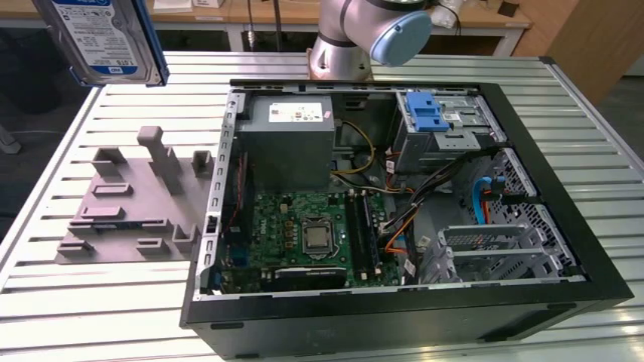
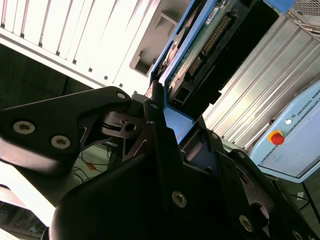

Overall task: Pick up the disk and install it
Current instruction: 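Pick up the disk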

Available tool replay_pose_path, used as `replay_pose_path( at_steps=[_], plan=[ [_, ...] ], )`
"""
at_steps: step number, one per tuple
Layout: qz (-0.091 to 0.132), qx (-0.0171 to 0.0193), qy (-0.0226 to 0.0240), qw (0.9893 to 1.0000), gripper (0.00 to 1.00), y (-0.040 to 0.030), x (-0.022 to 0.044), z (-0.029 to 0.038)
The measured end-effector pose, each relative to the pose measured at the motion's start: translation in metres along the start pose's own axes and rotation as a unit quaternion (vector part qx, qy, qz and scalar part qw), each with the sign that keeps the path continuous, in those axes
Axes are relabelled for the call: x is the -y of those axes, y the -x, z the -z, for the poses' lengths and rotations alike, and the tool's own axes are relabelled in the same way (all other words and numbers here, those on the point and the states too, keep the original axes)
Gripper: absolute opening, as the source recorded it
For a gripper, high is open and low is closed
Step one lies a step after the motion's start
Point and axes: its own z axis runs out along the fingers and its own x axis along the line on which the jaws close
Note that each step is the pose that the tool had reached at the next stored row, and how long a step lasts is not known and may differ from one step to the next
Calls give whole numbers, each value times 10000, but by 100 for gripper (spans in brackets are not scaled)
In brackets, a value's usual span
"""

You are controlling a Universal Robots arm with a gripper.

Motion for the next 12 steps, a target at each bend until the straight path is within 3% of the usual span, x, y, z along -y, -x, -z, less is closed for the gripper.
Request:
replay_pose_path(
  at_steps=[12],
  plan=[
    [0,0,0,10000,36,0,23,0]
  ],
)
